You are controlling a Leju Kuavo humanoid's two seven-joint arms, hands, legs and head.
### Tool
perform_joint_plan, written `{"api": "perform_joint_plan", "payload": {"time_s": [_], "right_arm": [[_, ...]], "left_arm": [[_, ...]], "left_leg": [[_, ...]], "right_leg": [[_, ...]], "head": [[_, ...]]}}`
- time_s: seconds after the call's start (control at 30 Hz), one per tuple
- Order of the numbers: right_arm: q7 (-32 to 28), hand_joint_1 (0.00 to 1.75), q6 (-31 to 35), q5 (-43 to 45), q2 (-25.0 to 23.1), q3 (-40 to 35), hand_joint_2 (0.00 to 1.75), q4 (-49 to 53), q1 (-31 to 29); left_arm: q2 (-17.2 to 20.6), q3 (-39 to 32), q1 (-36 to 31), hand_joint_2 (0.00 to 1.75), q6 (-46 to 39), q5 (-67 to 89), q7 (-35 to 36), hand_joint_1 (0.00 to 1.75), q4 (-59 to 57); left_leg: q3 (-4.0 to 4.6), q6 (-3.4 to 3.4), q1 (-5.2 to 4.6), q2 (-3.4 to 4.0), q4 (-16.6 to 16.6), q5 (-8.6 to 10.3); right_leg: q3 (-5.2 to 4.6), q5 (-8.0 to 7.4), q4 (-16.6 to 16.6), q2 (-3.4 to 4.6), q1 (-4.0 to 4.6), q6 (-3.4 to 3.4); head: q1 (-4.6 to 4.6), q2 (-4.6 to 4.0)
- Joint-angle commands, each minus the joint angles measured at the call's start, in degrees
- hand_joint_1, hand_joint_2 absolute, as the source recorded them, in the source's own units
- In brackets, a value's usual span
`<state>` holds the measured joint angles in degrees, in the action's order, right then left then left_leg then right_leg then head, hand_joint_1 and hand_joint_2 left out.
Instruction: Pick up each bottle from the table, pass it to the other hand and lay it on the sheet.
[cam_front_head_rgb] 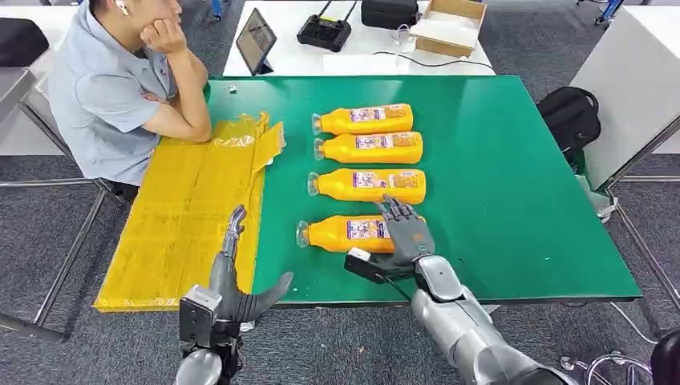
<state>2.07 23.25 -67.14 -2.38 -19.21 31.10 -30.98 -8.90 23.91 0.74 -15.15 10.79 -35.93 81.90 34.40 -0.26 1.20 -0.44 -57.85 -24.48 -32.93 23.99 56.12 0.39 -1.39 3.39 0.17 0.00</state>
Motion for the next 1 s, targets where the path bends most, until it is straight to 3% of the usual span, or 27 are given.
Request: {"api": "perform_joint_plan", "payload": {"time_s": [0.03, 0.07, 0.1, 0.13, 0.43, 0.6, 0.67, 0.8, 0.97, 1.0], "right_arm": [[9.1, 0.45, -16.0, -5.2, 0.4, -6.9, 1.75, -3.7, -7.5], [9.5, 1.48, -17.1, -5.6, 0.2, -7.3, 1.75, -4.3, -8.3], [9.6, 1.69, -18.8, -5.7, 0.0, -7.6, 1.75, -5.4, -9.4], [9.6, 1.75, -19.9, -5.5, -0.2, -7.5, 1.75, -6.1, -9.9], [6.4, 1.75, -27.5, -2.3, 1.8, -6.9, 1.75, -9.8, -9.5], [5.9, 1.75, -27.6, -1.8, 2.0, -6.7, 1.75, -9.5, -9.2], [4.0, 1.75, -28.8, 0.4, 2.3, -5.8, 1.75, -9.2, -8.4], [-12.9, 1.75, -26.1, 16.0, 1.2, 1.9, 1.75, -2.7, -1.8], [-11.1, 1.75, -26.1, 17.8, 1.5, -0.4, 1.75, 0.6, -0.1], [-13.4, 1.75, -25.4, 20.9, 1.2, 0.9, 1.75, 2.0, 0.7]], "left_arm": [[-0.4, -3.4, -1.3, 1.75, 2.0, 1.6, 1.6, 0.00, -0.9], [-0.5, -3.5, -1.5, 1.75, 2.1, 1.8, 1.6, 0.00, -1.1], [-0.8, -3.6, -1.9, 1.75, 2.2, 1.9, 1.6, 0.00, -1.6], [-0.8, -3.7, -2.1, 1.75, 2.3, 2.0, 1.5, 0.00, -1.9], [-0.3, -3.0, -3.2, 1.75, 2.9, 2.7, 1.5, 0.00, -3.7], [-0.2, -2.9, -3.0, 1.75, 2.8, 2.7, 1.4, 0.00, -3.3], [0.1, -2.8, -2.6, 1.75, 2.8, 2.8, 1.4, 0.00, -2.9], [-0.2, -4.3, 0.4, 1.75, 0.5, 0.2, 0.4, 0.00, 0.6], [0.3, -4.1, 1.2, 1.75, 0.3, 0.0, 0.5, 0.00, 2.1], [-0.2, -4.6, 1.6, 1.75, -0.2, -0.7, 0.6, 0.00, 2.4]], "left_leg": [[-0.08, 0.06, -0.03, 0.07, 0.0, 0.01], [-0.11, 0.05, -0.03, 0.08, 0.0, 0.02], [-0.10, 0.08, -0.01, 0.09, 0.0, 0.04], [-0.09, 0.09, -0.03, 0.06, 0.0, 0.08], [-0.06, 0.11, 0.01, -0.13, 0.1, 0.31], [-0.09, 0.13, 0.02, -0.17, 0.1, 0.31], [-0.08, 0.11, 0.00, -0.14, 0.1, 0.30], [-0.14, 0.11, 0.03, -0.20, 0.1, 0.31], [-0.31, 0.05, 0.08, 0.20, 0.1, 0.16], [-0.33, 0.00, 0.05, 0.25, 0.1, 0.13]], "right_leg": [[0.03, -0.02, 0.0, 0.01, -0.01, -0.12], [0.07, -0.02, 0.0, 0.00, 0.00, -0.09], [0.06, -0.06, 0.0, -0.01, 0.02, -0.15], [0.04, -0.06, 0.0, -0.01, 0.00, -0.12], [0.15, -0.26, -0.1, -0.16, 0.04, -0.15], [0.18, -0.25, -0.2, -0.22, 0.06, -0.15], [0.15, -0.25, -0.1, -0.16, 0.03, -0.10], [0.24, -0.25, -0.2, -0.23, 0.06, -0.13], [0.26, -0.31, -0.2, 0.11, 0.13, -0.20], [0.23, -0.31, -0.1, 0.24, 0.09, -0.22]], "head": [[0.02, 0.00], [0.00, 0.00], [-0.02, 0.00], [0.02, 0.00], [0.00, 0.00], [0.02, 0.00], [0.00, 0.00], [0.00, 0.00], [0.00, 0.00], [-0.02, 0.00]]}}
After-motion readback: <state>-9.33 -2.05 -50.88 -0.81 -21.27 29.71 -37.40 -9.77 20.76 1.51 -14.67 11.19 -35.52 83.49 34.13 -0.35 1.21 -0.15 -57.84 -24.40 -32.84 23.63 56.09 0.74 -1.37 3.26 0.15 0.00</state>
